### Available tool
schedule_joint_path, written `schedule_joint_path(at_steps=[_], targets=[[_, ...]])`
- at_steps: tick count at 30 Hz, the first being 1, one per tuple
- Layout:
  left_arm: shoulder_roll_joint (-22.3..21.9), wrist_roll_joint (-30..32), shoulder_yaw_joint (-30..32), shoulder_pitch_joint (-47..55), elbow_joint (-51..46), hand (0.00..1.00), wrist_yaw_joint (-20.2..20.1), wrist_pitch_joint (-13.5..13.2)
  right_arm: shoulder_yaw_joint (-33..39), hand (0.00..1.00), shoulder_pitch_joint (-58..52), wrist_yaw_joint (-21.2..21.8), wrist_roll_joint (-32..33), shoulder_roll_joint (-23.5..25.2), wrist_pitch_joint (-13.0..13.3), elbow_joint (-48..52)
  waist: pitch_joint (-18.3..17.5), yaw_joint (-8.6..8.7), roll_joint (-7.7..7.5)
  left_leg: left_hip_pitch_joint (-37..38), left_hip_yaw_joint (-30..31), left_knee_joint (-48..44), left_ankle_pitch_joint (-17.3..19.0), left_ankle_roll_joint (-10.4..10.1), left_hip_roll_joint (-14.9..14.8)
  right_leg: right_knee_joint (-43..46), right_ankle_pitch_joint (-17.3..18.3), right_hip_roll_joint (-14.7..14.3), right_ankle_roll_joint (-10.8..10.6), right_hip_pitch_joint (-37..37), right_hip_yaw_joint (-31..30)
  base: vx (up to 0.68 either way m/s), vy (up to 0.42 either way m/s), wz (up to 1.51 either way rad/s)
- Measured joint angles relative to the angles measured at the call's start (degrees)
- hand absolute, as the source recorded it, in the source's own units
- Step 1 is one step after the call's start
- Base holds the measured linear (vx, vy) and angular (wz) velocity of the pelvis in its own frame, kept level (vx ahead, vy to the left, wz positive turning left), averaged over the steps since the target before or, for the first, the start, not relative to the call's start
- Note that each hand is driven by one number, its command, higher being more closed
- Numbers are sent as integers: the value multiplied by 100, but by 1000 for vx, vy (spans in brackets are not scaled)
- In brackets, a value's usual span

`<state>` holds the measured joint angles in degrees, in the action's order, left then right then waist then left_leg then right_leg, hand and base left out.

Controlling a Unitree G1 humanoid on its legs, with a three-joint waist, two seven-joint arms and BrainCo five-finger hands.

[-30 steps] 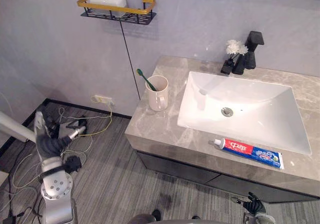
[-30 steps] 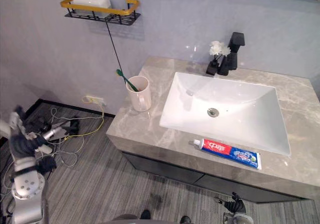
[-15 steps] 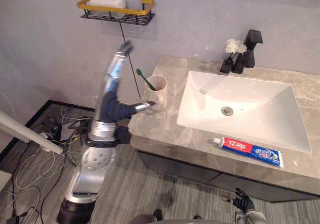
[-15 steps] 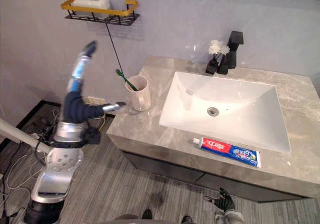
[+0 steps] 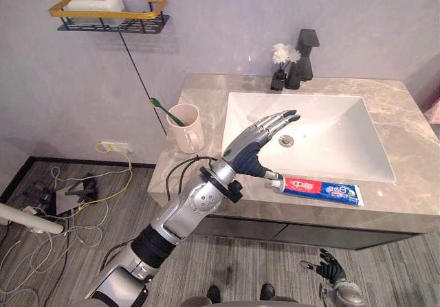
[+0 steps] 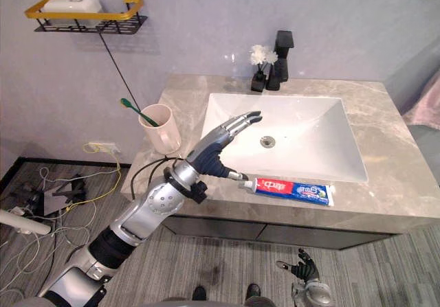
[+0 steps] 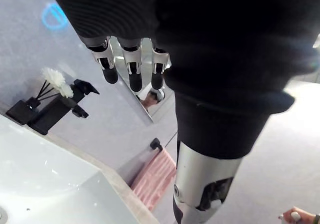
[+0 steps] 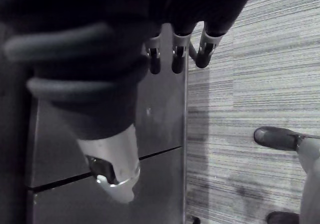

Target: Organize washtable

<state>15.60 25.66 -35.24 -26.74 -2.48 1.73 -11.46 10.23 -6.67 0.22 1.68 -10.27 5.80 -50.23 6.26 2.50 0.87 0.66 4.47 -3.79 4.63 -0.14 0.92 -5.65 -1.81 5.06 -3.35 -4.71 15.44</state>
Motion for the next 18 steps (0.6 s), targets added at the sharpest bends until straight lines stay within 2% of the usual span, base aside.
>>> schedule_joint_path(at_steps=[4, 6, 18], targets=[[-21, 192, -93, -86, 345, 0, -40, 5, 1, 0, 56, -2, 0, 0, 0, 0, 1, 29, -1, 55, 3, 58, -29, -37, 0, -1, -18, 4, -11, -22, 12, 0, 0, 0], [-33, 275, -94, -85, 576, 0, -40, 46, 1, 0, 97, -5, 0, 0, 1, 0, 6, 70, -9, 116, 4, 162, -85, -120, 0, -2, -25, 15, -22, -37, 17, 0, 0, 0], [-260, 666, -187, -78, 1429, 0, -25, 233, -1, 0, 285, -13, 0, 3, 2, -1, 163, 200, -69, 213, 17, 220, -126, -128, 0, -27, -32, 18, -34, -132, 73, -3, 2, 1]])
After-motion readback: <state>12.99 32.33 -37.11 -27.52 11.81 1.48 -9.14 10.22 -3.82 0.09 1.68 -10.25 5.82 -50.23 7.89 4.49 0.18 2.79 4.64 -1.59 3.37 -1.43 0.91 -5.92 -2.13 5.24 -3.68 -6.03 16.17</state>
